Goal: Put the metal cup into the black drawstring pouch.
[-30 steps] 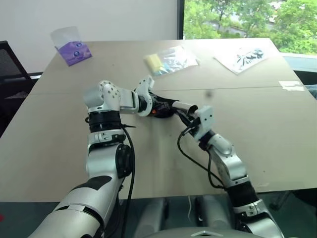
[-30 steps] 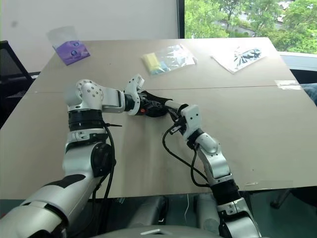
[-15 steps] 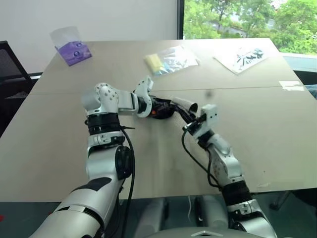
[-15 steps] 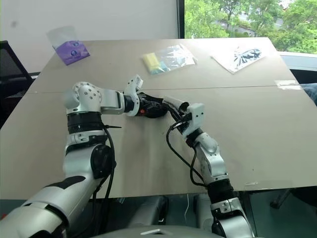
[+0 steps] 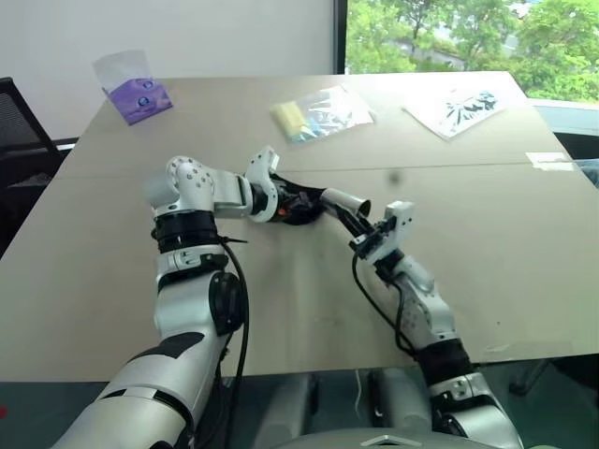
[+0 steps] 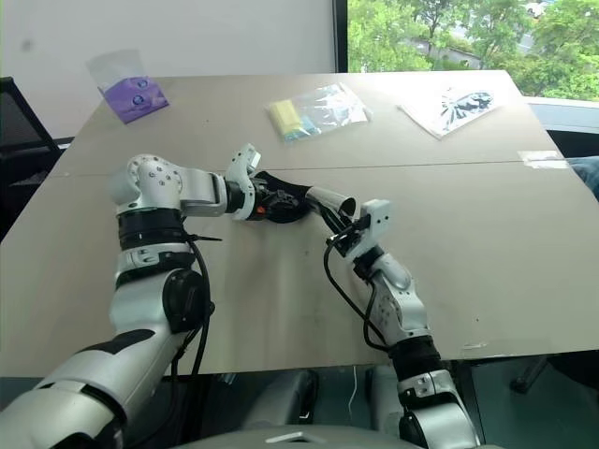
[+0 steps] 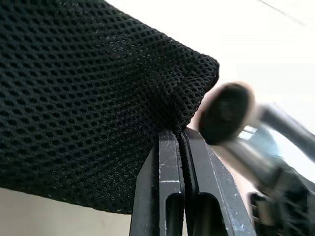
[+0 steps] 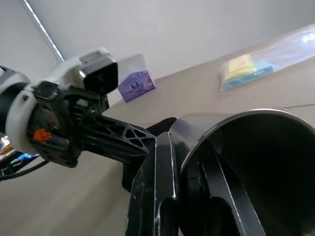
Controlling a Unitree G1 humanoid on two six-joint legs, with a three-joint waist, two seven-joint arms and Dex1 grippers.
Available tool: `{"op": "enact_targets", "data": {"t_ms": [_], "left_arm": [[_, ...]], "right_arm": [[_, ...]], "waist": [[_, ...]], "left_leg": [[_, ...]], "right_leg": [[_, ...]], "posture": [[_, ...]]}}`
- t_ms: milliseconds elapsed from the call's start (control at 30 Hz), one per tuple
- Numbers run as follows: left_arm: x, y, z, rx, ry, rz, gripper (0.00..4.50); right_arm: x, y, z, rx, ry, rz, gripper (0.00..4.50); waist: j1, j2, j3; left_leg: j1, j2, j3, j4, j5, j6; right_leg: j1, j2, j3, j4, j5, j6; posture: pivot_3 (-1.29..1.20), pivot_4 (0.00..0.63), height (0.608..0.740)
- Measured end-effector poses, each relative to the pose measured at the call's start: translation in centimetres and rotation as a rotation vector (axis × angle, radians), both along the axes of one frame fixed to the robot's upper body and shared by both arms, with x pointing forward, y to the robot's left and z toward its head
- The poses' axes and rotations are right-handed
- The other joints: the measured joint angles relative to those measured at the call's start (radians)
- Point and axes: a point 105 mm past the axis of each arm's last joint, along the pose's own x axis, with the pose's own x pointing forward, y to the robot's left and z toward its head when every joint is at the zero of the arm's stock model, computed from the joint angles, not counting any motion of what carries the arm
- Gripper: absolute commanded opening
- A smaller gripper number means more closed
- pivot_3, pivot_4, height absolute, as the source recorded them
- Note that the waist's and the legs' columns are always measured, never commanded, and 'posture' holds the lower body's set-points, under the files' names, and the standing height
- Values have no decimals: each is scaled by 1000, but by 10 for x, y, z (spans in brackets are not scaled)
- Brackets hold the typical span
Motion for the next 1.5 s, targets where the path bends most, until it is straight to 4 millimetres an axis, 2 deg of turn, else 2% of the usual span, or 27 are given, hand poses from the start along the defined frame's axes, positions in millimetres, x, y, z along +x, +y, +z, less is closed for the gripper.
{"op": "enact_targets", "data": {"t_ms": [333,500,600,1000,1167,1400,1467,1500], "left_arm": [[-3,-3,-6,-19,32,-8,0],[-3,2,-12,-22,51,21,0],[-2,4,-11,-30,52,37,0],[-4,8,-5,-23,-26,48,0],[-11,-3,2,17,-92,-31,0],[-33,-24,8,30,-201,-210,0],[-34,-26,12,24,-218,-220,0],[-35,-26,14,24,-234,-222,0]], "right_arm": [[-1,5,0,14,-17,37,38],[-3,6,-12,-42,0,50,38],[-5,9,-17,-95,-19,53,38],[-3,18,-42,-490,-155,60,38],[-2,20,-42,-528,-176,65,38],[13,14,-32,-644,-252,40,38],[16,17,-27,-608,-244,40,38],[17,19,-20,-537,-223,34,38]], "waist": [[0,0,0],[1,0,0],[1,0,0],[2,-4,-3],[3,-7,-5],[2,-7,-5],[1,-7,-5],[0,-7,-5]], "left_leg": [[0,0,0,0,0,0],[0,0,0,0,0,0],[0,0,0,0,0,0],[13,0,3,-1,0,0],[14,0,4,-1,0,0],[13,1,5,-2,0,0],[13,1,5,-2,0,0],[12,1,5,-3,0,0]], "right_leg": [[0,0,0,0,0,0],[0,0,0,0,0,0],[0,0,0,0,0,0],[10,0,3,0,0,0],[11,0,4,0,0,0],[10,2,7,1,0,0],[9,2,7,0,0,0],[9,2,7,0,0,0]], "posture": [[0,150,740],[0,150,740],[0,150,740],[0,150,740],[0,150,740],[0,150,740],[0,150,740],[0,150,740]]}}
